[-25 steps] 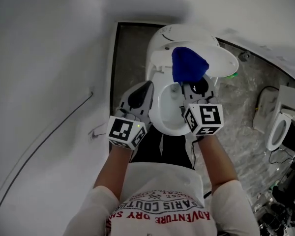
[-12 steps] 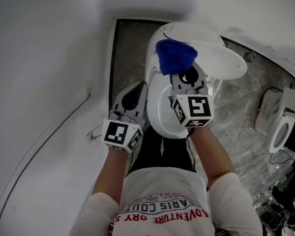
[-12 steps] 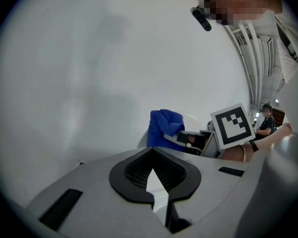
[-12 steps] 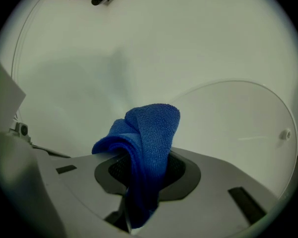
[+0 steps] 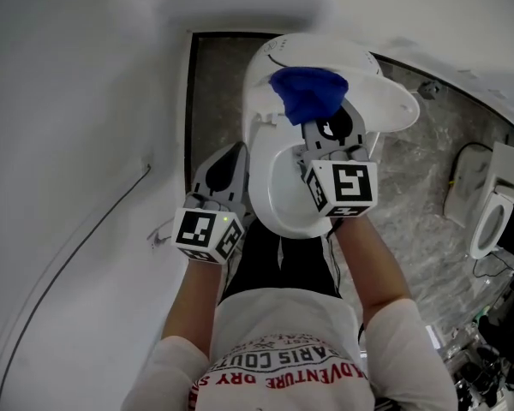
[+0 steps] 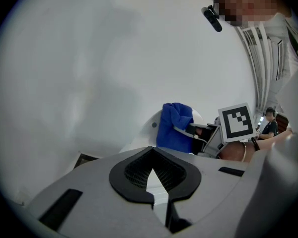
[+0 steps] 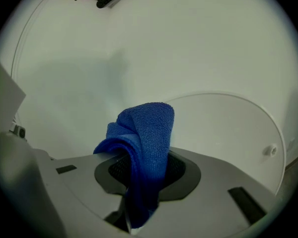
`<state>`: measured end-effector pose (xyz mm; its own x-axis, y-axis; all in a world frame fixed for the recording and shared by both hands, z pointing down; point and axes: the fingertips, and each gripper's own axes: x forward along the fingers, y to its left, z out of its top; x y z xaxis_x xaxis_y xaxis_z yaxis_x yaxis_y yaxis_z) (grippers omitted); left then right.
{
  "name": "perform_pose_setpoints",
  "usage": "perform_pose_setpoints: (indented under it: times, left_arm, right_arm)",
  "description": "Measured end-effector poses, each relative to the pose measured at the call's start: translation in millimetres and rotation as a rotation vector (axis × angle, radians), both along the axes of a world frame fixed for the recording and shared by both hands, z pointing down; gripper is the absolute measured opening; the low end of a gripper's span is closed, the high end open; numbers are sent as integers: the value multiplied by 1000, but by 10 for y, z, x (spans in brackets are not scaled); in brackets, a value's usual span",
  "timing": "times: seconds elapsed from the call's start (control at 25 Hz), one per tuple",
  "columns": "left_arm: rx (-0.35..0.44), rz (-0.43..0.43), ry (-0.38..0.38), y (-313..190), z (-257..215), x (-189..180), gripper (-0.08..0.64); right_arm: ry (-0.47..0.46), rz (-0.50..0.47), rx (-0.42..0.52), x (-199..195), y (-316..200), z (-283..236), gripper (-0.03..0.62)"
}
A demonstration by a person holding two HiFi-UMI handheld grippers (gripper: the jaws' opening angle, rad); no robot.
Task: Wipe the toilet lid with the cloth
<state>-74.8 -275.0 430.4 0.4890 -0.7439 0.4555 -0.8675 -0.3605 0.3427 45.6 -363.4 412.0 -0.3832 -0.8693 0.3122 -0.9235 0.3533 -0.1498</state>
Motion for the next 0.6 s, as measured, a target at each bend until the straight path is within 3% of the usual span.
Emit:
perform_pose_setpoints:
  times: [0.6]
  left_arm:
    - [-30, 75, -4, 46, -12, 806, 6]
  right_arm:
    - [38, 148, -15, 1148, 121, -89, 98]
